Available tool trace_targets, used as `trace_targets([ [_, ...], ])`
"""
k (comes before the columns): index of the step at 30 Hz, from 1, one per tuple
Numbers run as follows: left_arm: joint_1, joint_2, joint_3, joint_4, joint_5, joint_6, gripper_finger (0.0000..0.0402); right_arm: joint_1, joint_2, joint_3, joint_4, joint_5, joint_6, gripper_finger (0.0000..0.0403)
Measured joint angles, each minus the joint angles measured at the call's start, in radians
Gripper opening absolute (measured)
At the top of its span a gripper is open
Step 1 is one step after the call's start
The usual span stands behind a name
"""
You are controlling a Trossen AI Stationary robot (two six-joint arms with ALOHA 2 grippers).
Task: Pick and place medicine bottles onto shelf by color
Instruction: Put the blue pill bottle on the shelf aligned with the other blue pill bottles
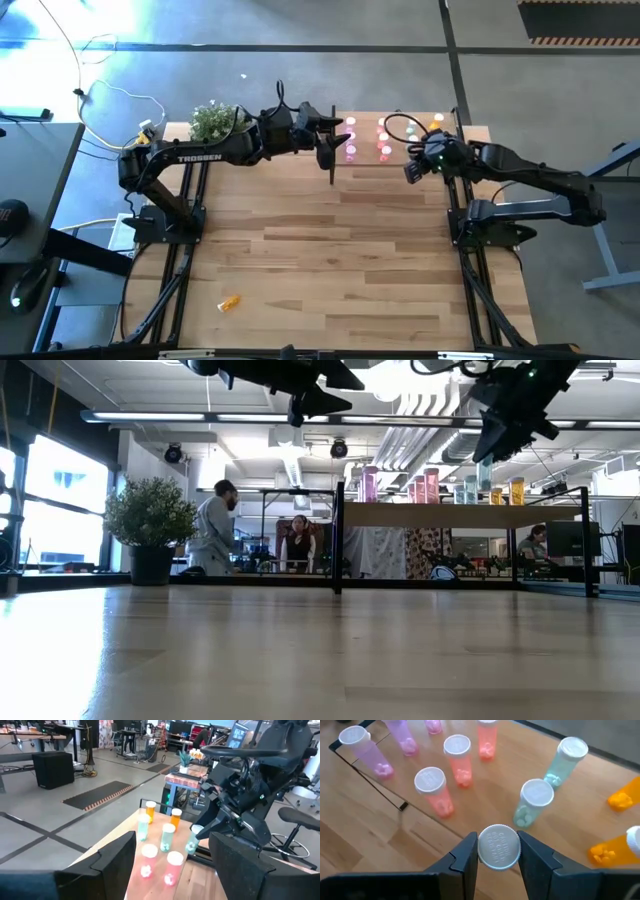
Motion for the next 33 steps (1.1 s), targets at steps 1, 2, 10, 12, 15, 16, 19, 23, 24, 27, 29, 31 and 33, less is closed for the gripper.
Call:
trace_targets([
  [1,0.000,0.000,0.000,-0.001,0.000,0.000,0.0243,-0.006,0.001,-0.001,0.005,0.000,-0.007,0.0108],
  [2,0.000,0.000,0.000,-0.001,0.000,0.000,0.0243,-0.012,0.006,-0.001,0.015,0.000,-0.016,0.0108],
  [10,0.000,0.000,0.000,-0.002,0.000,0.011,0.0243,-0.062,0.074,-0.001,0.068,-0.033,-0.074,0.0108],
  [12,0.000,0.000,0.000,-0.002,0.000,0.019,0.0243,-0.070,0.089,-0.001,0.069,-0.035,-0.075,0.0108],
  [15,0.000,0.000,0.000,-0.002,0.000,0.018,0.0243,-0.086,0.103,-0.001,0.069,-0.029,-0.084,0.0108],
  [16,0.000,0.000,0.000,-0.002,0.000,0.017,0.0243,-0.090,0.104,-0.001,0.069,-0.030,-0.086,0.0108],
  [19,0.000,0.000,0.000,-0.002,-0.001,0.016,0.0243,-0.101,0.104,-0.001,0.069,-0.029,-0.088,0.0108],
  [23,0.000,0.000,0.000,-0.002,-0.001,0.016,0.0243,-0.120,0.104,-0.001,0.077,-0.029,-0.097,0.0108],
  [24,0.000,0.000,0.000,-0.002,-0.001,0.016,0.0243,-0.124,0.104,-0.001,0.084,-0.028,-0.102,0.0108],
  [27,0.000,0.001,0.000,-0.002,-0.001,0.016,0.0243,-0.138,0.104,-0.001,0.096,-0.026,-0.113,0.0108],
  [29,0.000,0.001,0.000,-0.002,-0.001,0.016,0.0243,-0.147,0.104,-0.001,0.096,-0.038,-0.114,0.0108],
  [31,0.000,0.001,0.000,-0.002,-0.001,0.021,0.0243,-0.152,0.104,-0.001,0.095,-0.048,-0.113,0.0108],
  [33,0.000,0.001,0.000,-0.002,-0.001,0.038,0.0243,-0.152,0.104,-0.001,0.095,-0.052,-0.112,0.0108],
])
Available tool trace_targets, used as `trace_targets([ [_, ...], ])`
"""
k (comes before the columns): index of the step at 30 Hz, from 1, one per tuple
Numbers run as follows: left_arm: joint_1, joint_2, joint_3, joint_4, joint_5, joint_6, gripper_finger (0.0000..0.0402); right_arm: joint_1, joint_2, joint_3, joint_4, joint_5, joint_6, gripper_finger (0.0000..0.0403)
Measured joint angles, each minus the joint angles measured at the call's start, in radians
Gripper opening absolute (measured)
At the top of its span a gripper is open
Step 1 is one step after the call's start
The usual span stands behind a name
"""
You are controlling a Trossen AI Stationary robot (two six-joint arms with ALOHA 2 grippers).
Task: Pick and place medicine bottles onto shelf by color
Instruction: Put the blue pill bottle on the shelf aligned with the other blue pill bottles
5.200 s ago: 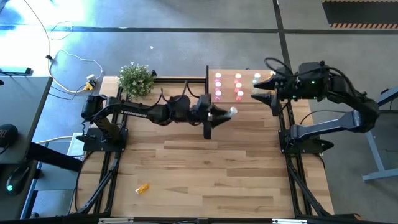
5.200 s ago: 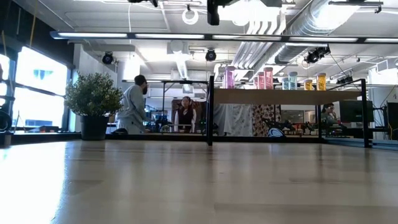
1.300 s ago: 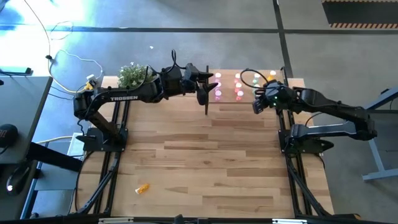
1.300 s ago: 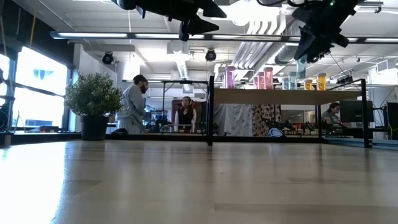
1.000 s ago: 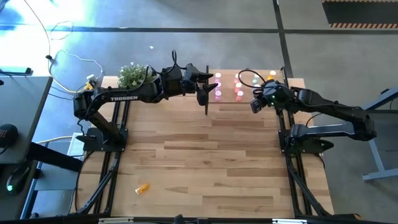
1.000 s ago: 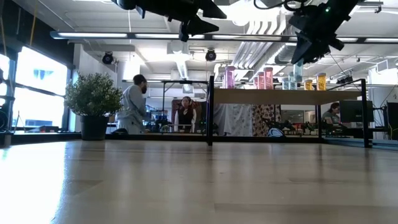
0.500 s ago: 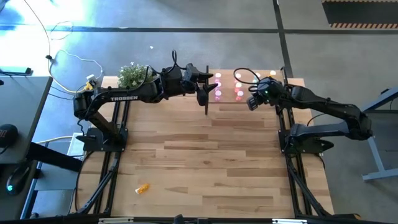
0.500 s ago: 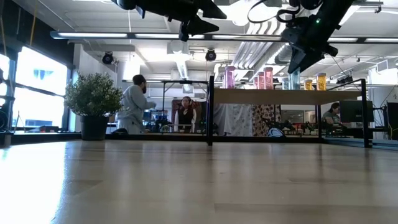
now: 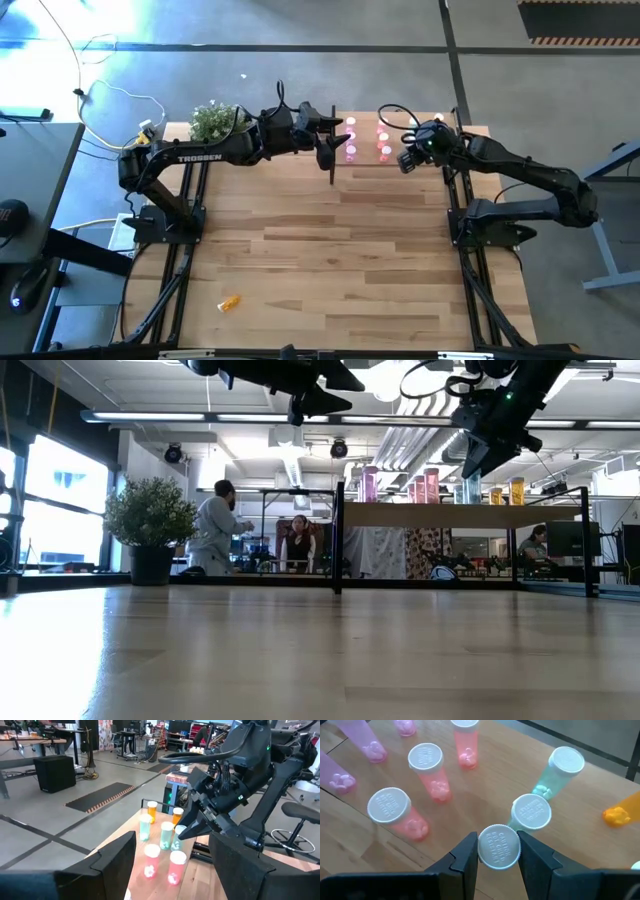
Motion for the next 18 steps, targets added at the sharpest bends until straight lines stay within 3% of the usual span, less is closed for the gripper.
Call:
trace_targets([
  [9,0.000,0.000,0.000,0.000,0.000,0.005,0.0243,0.019,-0.010,0.000,-0.041,-0.026,0.101,0.0108],
  [18,0.000,0.000,0.000,0.000,0.000,0.004,0.0243,0.049,-0.010,0.001,-0.071,0.040,0.151,0.0108],
])
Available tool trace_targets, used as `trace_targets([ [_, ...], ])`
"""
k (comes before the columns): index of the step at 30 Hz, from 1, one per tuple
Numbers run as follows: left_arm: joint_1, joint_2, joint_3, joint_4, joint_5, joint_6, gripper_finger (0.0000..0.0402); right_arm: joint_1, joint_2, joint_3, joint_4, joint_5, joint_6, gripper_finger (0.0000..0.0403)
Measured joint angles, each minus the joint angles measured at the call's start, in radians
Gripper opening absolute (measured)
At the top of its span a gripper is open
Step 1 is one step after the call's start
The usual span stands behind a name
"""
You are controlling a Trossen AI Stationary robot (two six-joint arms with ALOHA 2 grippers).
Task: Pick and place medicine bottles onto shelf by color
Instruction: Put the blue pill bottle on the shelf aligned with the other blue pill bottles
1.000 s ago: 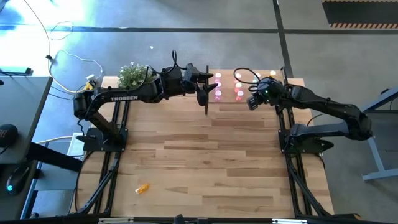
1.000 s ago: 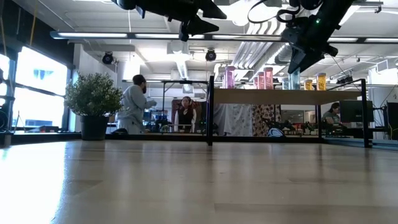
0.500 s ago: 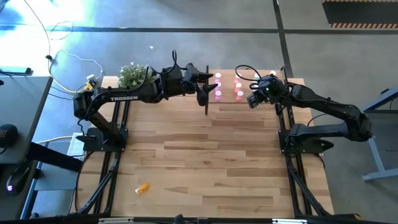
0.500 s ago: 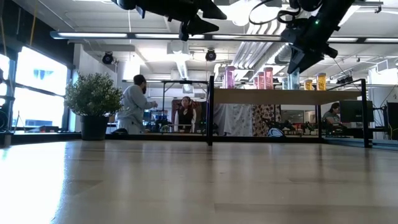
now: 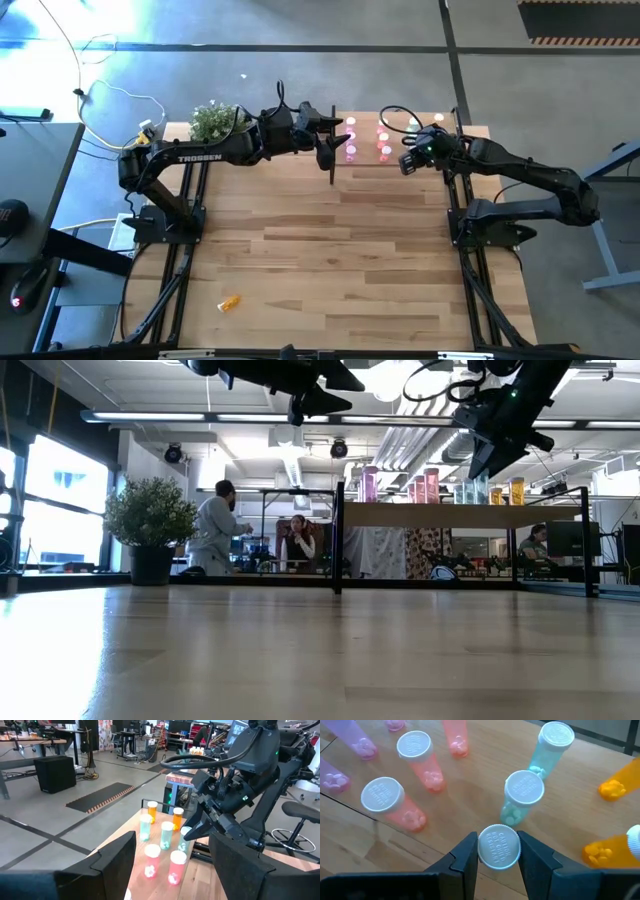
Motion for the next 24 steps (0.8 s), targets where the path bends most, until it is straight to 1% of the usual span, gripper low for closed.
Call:
trace_targets([
  [4,0.000,0.000,0.000,0.001,0.000,0.000,0.0243,0.000,0.000,0.000,-0.001,-0.015,0.005,0.0108],
  [13,0.000,0.000,0.000,0.001,0.000,0.000,0.0243,0.000,0.000,0.000,-0.005,-0.015,0.015,0.0110],
  [24,0.000,0.000,0.000,0.001,0.000,-0.001,0.0243,0.000,-0.001,0.000,-0.012,-0.023,0.016,0.0173],
])
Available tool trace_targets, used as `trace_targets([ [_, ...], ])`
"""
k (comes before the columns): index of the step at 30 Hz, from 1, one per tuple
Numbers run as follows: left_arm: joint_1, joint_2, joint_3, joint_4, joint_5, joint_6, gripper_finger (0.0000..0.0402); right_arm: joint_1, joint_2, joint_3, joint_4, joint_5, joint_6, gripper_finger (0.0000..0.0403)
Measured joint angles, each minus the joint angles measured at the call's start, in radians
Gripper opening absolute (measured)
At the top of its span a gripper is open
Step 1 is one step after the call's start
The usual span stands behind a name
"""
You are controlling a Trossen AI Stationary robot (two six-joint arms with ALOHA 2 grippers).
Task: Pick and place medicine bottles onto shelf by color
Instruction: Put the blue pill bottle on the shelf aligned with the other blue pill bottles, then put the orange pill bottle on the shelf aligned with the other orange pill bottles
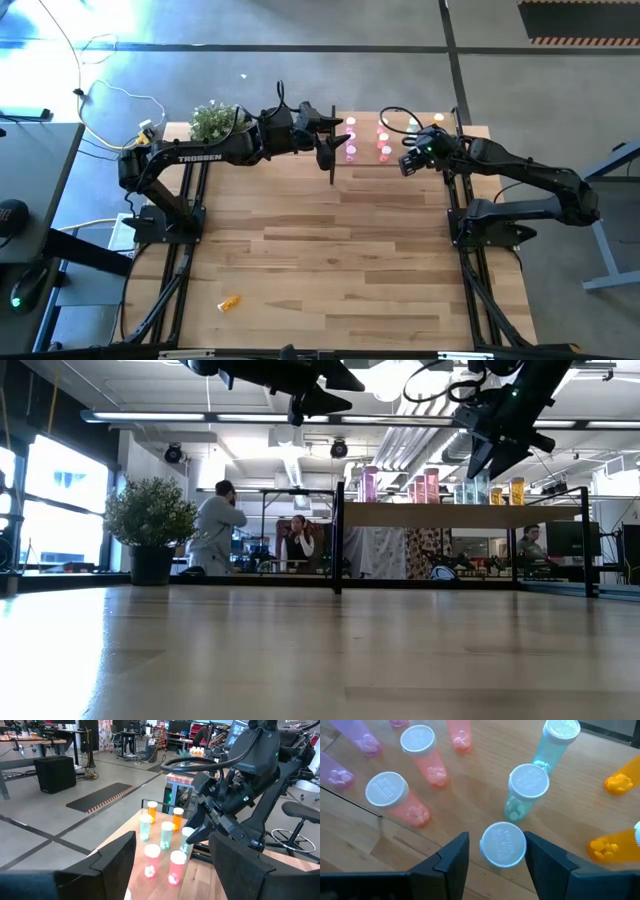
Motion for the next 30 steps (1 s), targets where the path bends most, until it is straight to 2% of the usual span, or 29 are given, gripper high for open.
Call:
trace_targets([
  [16,0.000,0.000,0.000,-0.015,0.000,0.029,0.0243,-0.002,-0.080,0.002,0.025,0.024,0.038,0.0181],
  [20,0.000,0.000,0.000,-0.054,0.000,0.027,0.0243,-0.002,-0.093,0.041,0.017,0.025,0.039,0.0181],
  [25,0.000,-0.011,-0.001,-0.194,0.029,0.027,0.0243,-0.001,-0.091,0.125,0.021,0.028,-0.042,0.0181],
  [30,-0.017,-0.052,-0.001,-0.403,0.045,0.026,0.0243,-0.001,-0.091,0.191,0.018,0.022,-0.081,0.0181],
])
